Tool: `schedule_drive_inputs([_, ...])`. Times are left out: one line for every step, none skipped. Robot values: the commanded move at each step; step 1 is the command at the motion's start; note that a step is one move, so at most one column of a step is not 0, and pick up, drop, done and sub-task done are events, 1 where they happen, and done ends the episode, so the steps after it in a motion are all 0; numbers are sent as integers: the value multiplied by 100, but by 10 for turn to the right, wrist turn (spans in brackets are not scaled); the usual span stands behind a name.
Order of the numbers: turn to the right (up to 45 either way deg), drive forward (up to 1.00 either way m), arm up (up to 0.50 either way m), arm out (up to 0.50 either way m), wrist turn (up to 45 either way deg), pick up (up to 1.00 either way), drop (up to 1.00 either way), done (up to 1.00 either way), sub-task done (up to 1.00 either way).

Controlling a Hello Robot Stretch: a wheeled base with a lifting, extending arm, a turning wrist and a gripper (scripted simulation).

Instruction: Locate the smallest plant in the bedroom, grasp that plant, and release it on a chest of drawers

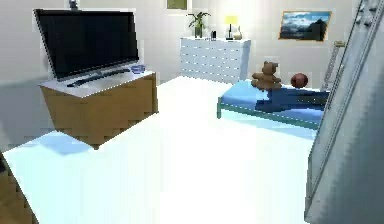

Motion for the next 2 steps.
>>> schedule_drive_inputs([0, 100, 0, 0, 0, 0, 0, 0, 0])
schedule_drive_inputs([-30, 0, 0, 0, 0, 0, 0, 0, 0])
